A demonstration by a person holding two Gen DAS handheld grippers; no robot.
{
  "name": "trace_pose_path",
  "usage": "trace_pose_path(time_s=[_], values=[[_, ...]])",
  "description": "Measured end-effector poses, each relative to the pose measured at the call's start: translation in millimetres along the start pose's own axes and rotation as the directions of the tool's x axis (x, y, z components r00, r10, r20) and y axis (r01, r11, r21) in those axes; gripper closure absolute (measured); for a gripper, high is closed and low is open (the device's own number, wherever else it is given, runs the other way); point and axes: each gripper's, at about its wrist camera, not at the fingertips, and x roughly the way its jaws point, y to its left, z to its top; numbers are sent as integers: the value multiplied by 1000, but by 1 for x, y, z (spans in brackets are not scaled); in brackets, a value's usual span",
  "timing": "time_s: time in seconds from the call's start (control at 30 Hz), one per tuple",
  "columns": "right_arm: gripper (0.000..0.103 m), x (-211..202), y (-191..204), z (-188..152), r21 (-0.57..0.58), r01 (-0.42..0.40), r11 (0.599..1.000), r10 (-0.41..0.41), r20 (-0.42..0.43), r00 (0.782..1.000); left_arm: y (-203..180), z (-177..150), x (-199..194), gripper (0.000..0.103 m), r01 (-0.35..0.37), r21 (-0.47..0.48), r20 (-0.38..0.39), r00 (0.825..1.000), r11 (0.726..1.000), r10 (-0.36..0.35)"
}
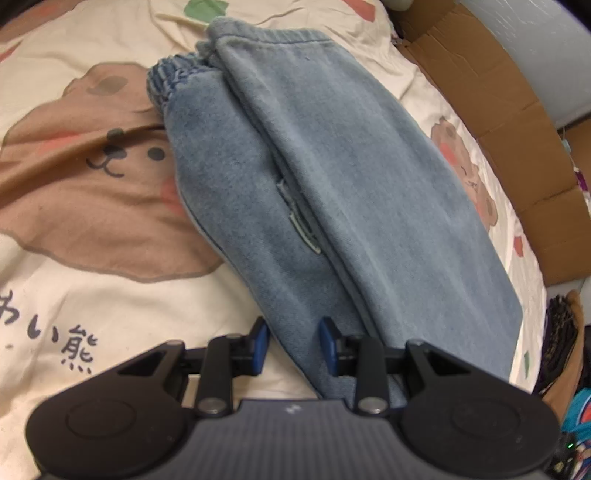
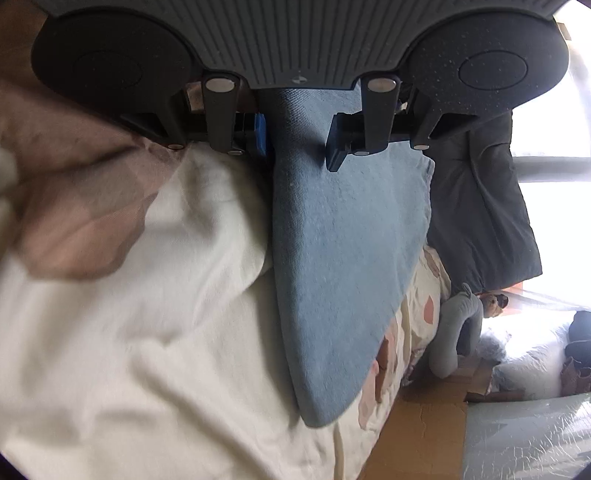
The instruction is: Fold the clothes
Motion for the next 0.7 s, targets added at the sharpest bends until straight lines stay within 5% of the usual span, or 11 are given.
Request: trace_pose_path(time_s=[0.23, 0.7], values=[[92, -3, 18, 0, -67, 7, 998, -5, 35, 999, 1, -1, -2, 82, 24, -17, -9, 1000, 1000, -24], [99, -51, 68, 14, -147, -27, 989, 36, 63, 997, -16, -3, -8, 94, 29, -14, -36, 999, 999, -29]])
